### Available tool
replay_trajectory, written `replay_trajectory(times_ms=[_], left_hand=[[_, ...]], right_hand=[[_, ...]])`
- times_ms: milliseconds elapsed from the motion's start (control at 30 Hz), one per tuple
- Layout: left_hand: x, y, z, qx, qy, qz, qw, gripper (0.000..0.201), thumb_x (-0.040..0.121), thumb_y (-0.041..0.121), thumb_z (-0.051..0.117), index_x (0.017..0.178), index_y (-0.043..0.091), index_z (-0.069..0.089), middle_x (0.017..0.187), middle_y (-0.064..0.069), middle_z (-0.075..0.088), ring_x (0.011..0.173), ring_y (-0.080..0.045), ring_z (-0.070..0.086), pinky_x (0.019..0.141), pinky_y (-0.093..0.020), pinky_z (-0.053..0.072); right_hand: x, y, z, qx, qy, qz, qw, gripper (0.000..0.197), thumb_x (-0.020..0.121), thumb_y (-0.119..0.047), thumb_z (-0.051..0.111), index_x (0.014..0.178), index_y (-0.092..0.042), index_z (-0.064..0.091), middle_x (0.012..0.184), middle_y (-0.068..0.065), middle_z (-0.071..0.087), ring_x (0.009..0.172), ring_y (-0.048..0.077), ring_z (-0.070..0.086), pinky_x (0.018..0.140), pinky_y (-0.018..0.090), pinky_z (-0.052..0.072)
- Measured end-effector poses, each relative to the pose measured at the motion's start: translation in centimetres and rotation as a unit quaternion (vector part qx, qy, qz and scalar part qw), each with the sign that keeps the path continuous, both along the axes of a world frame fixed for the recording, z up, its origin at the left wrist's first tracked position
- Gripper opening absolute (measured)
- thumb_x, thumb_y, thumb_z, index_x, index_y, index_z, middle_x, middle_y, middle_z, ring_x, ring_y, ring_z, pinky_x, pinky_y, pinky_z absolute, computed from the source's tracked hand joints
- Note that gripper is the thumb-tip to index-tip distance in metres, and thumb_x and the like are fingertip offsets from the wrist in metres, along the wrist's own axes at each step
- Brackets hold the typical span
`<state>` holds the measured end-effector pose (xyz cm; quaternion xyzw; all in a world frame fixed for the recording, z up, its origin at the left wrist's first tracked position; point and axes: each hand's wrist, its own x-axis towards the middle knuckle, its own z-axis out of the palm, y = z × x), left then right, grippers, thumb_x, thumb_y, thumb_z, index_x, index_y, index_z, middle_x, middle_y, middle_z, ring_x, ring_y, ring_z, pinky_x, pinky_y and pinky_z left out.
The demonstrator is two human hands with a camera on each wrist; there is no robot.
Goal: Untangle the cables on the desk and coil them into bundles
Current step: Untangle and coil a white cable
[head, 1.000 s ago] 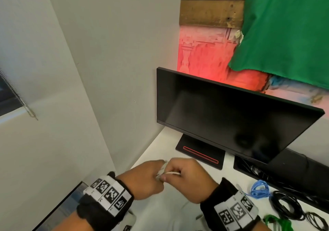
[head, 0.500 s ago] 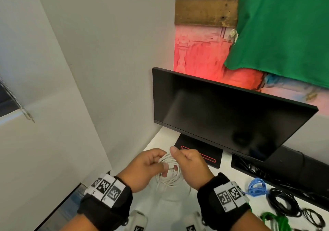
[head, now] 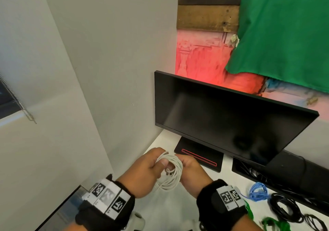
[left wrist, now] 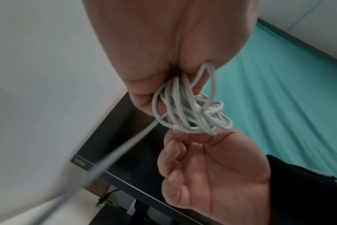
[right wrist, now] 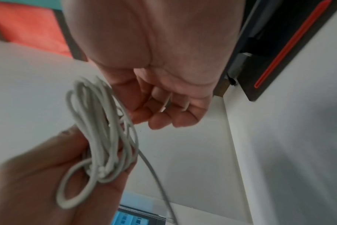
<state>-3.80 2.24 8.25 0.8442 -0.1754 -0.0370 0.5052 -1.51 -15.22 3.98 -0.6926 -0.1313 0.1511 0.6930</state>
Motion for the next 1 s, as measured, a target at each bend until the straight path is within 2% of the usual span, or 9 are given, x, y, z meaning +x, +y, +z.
replay_trajectory(times_ms=[100, 267, 400, 467, 533, 600, 700, 833, 1000], left_hand=[[0.2, 0.3, -0.3, 0.05, -0.05, 0.032, 0.997, 0.011, 0.101, 0.025, 0.046, 0.1, 0.031, 0.055, 0.1, 0.01, 0.054, 0.088, 0.001, 0.055, 0.08, -0.016, 0.043], [0.6, 0.9, -1.4, 0.049, -0.02, 0.064, 0.997, 0.01, 0.101, 0.024, 0.047, 0.103, 0.029, 0.055, 0.101, 0.007, 0.058, 0.09, -0.004, 0.057, 0.08, -0.021, 0.044], [1.0, 1.3, -1.9, 0.062, -0.006, 0.046, 0.997, 0.013, 0.101, 0.025, 0.047, 0.094, 0.033, 0.054, 0.083, 0.009, 0.06, 0.073, 0.003, 0.056, 0.067, -0.015, 0.039], [1.2, 1.4, -1.9, 0.081, -0.003, 0.047, 0.996, 0.012, 0.101, 0.026, 0.046, 0.093, 0.032, 0.054, 0.08, 0.01, 0.06, 0.072, 0.002, 0.056, 0.066, -0.015, 0.039], [1.4, 1.4, -2.0, 0.088, 0.0, 0.05, 0.995, 0.011, 0.101, 0.028, 0.045, 0.094, 0.03, 0.053, 0.084, 0.009, 0.061, 0.075, -0.003, 0.058, 0.068, -0.019, 0.041], [1.5, 1.2, -1.9, 0.09, 0.002, 0.052, 0.995, 0.011, 0.102, 0.029, 0.044, 0.097, 0.027, 0.053, 0.087, 0.008, 0.062, 0.078, -0.006, 0.059, 0.069, -0.021, 0.043], [1.7, 0.7, -1.6, 0.094, -0.005, 0.05, 0.994, 0.01, 0.102, 0.029, 0.044, 0.097, 0.03, 0.052, 0.084, 0.01, 0.062, 0.076, -0.004, 0.059, 0.067, -0.017, 0.041], [1.8, -0.2, -1.7, 0.073, 0.004, 0.056, 0.996, 0.012, 0.102, 0.026, 0.044, 0.101, 0.024, 0.056, 0.085, 0.008, 0.063, 0.075, -0.003, 0.058, 0.071, -0.022, 0.045], [1.4, -0.9, -2.0, 0.104, -0.009, 0.074, 0.992, 0.015, 0.102, 0.033, 0.041, 0.105, 0.026, 0.054, 0.09, 0.009, 0.065, 0.08, -0.005, 0.062, 0.072, -0.025, 0.051]], right_hand=[[-0.2, 0.0, 0.2, 0.123, 0.111, 0.007, 0.986, 0.032, 0.07, -0.009, 0.065, 0.098, 0.005, 0.072, 0.097, 0.024, 0.067, 0.089, 0.037, 0.064, 0.082, 0.047, 0.054], [0.4, -0.2, 0.3, 0.089, 0.104, -0.011, 0.991, 0.041, 0.054, -0.003, 0.052, 0.089, 0.005, 0.071, 0.091, 0.022, 0.065, 0.086, 0.037, 0.059, 0.081, 0.051, 0.047], [0.7, -0.1, 0.3, -0.002, 0.051, -0.042, 0.998, 0.031, 0.058, -0.012, 0.057, 0.081, -0.015, 0.076, 0.088, 0.012, 0.069, 0.084, 0.027, 0.062, 0.078, 0.041, 0.051], [0.8, -0.2, 0.3, -0.009, 0.046, -0.036, 0.998, 0.031, 0.062, -0.021, 0.061, 0.089, -0.024, 0.076, 0.093, 0.005, 0.075, 0.086, 0.021, 0.066, 0.078, 0.036, 0.052], [0.7, -0.2, 0.2, 0.035, 0.067, -0.023, 0.997, 0.036, 0.064, -0.025, 0.068, 0.099, -0.028, 0.073, 0.098, 0.011, 0.075, 0.091, 0.025, 0.068, 0.083, 0.043, 0.052], [0.7, -0.2, 0.0, 0.086, 0.085, -0.02, 0.992, 0.046, 0.063, -0.021, 0.073, 0.108, -0.025, 0.067, 0.099, 0.018, 0.073, 0.09, 0.031, 0.067, 0.087, 0.049, 0.051], [0.8, -0.1, -0.2, 0.162, 0.125, -0.012, 0.979, 0.061, 0.058, -0.008, 0.071, 0.118, -0.012, 0.058, 0.097, 0.021, 0.071, 0.085, 0.031, 0.067, 0.079, 0.044, 0.052], [0.9, 0.3, 0.2, 0.204, 0.164, -0.012, 0.965, 0.061, 0.056, 0.004, 0.06, 0.117, -0.005, 0.057, 0.091, 0.016, 0.068, 0.079, 0.026, 0.066, 0.07, 0.037, 0.053], [0.8, 0.5, 0.2, 0.201, 0.176, -0.026, 0.963, 0.056, 0.057, 0.0, 0.067, 0.113, -0.003, 0.062, 0.097, 0.018, 0.066, 0.083, 0.028, 0.065, 0.075, 0.04, 0.052]])
